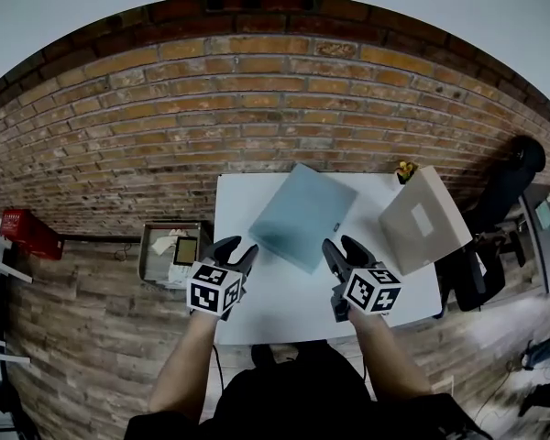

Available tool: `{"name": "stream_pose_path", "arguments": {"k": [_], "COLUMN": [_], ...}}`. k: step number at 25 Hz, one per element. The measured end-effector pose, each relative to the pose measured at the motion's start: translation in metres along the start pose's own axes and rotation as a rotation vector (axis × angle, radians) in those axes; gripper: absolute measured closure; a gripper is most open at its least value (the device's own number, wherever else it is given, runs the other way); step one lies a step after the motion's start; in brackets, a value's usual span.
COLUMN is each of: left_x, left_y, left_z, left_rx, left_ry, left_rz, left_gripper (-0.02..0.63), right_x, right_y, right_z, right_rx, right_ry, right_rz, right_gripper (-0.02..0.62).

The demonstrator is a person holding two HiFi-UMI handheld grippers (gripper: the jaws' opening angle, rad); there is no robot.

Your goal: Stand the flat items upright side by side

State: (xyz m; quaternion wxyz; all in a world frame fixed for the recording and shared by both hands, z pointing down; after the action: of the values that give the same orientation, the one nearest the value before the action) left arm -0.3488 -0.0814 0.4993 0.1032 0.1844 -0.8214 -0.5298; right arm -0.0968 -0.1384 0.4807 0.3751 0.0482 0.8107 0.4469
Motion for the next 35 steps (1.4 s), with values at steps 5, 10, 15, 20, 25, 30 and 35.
{"name": "stream_pose_path", "arguments": {"k": [5, 10, 15, 20, 25, 30, 35], "left_x": [0.01, 0.02, 0.03, 0.037, 0.044, 0.041, 0.041], "left_y": [0.011, 0.02, 0.031, 0.054, 0.074, 0.083, 0.086], "left_z": [-0.03, -0.07, -0.11, -0.144, -0.17, -0.175, -0.179], "left_rx": [0.051, 0.11, 0.183, 0.276, 0.376, 0.409, 0.415], "left_ry": [0.038, 0.057, 0.057, 0.084, 0.111, 0.153, 0.217], "left_rz": [0.019, 0.025, 0.003, 0.008, -0.018, -0.017, 0.058], "left_gripper": [0.365, 0.35, 0.34, 0.294, 0.249, 0.249, 0.25], "right_x": [-0.035, -0.069, -0.1, -0.128, -0.151, -0.165, -0.169], "right_y": [0.009, 0.018, 0.021, 0.035, 0.046, 0.062, 0.071], "right_z": [-0.023, -0.05, -0.078, -0.099, -0.121, -0.133, -0.145], "right_rx": [0.064, 0.172, 0.25, 0.325, 0.39, 0.462, 0.493], "right_ry": [0.061, 0.116, 0.161, 0.192, 0.202, 0.2, 0.197], "right_rz": [-0.07, -0.021, -0.011, -0.073, -0.174, -0.276, -0.32], "right_gripper": [0.309, 0.234, 0.197, 0.179, 0.164, 0.153, 0.146]}}
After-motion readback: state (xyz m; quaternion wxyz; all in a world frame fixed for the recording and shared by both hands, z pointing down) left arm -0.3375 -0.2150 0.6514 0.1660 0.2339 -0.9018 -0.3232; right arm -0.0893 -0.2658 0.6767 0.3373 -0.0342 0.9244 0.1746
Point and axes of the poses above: the fingertips, and each gripper's own axes: z backward along the fingers, x to its left, y out of its underside, the point moved 6 cm from there along z, backward along the fingers, and after that the axes turned 12 degrees about -z, right-handed, at the moved point
